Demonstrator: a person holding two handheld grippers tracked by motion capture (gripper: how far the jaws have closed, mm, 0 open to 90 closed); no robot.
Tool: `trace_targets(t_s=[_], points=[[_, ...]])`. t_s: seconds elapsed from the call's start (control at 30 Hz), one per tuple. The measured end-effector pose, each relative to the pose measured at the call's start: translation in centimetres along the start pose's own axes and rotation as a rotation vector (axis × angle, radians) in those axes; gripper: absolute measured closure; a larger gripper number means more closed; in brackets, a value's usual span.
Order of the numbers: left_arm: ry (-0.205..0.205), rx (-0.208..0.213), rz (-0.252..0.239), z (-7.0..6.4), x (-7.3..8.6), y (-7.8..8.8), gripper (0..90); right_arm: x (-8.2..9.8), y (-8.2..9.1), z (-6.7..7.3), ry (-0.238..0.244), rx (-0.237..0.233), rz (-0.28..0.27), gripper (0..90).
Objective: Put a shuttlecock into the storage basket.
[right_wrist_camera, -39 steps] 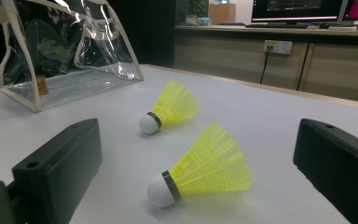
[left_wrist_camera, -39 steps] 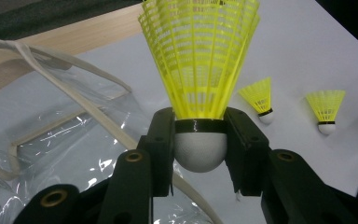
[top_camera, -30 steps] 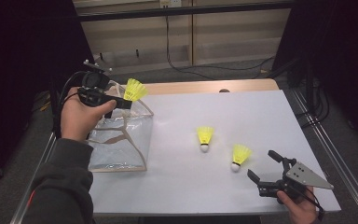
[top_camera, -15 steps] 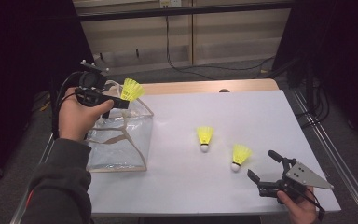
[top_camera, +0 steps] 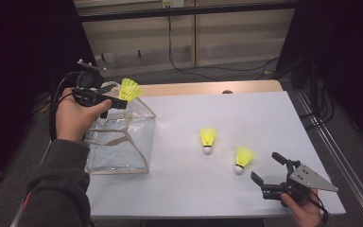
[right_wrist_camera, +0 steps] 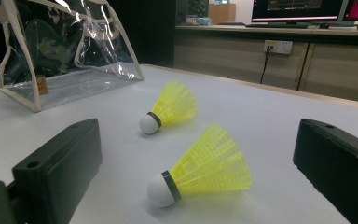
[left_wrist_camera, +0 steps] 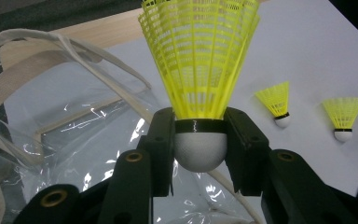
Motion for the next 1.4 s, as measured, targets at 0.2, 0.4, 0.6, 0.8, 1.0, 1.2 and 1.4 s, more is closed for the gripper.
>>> trace_targets(t_s=[0.2,0.4,0.6,0.8,1.0,1.2,1.4], points=[[0.008,-0.004,-0.002,0.2,0.1,-0.1,65.1,0.0,0.0,0.0,0.0,-0.001,0.0,0.9],[0.016,-0.009,-0.002,0.5,0.1,-0.1,65.2,0.0,0.0,0.0,0.001,-0.001,-0.001,0.9],[0.032,-0.012,-0.007,0.8,0.2,0.0,65.1,0.0,0.0,0.0,0.0,-0.001,0.0,0.9],[0.042,-0.022,-0.013,1.3,0.4,0.2,65.1,0.0,0.0,0.0,0.0,-0.001,-0.001,0.9],[0.052,-0.039,-0.01,1.8,0.7,0.1,65.1,0.0,0.0,0.0,0.001,-0.002,-0.001,1.0],[0.057,-0.047,-0.015,2.2,0.8,0.2,65.1,0.0,0.0,0.0,0.001,-0.001,-0.001,1.0],[0.058,-0.063,-0.013,2.5,0.9,0.4,65.1,0.0,0.0,0.0,0.002,-0.001,0.0,1.0]])
Point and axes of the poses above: each handheld gripper's, and its own axes: y roughly backward along the jaws, x roughly out of its underside, z roughly to its left, the point moved 5 cm from there along -y, roughly forward along the jaws, and after that the axes turned 1 degree about z, right-handed, at the moved point
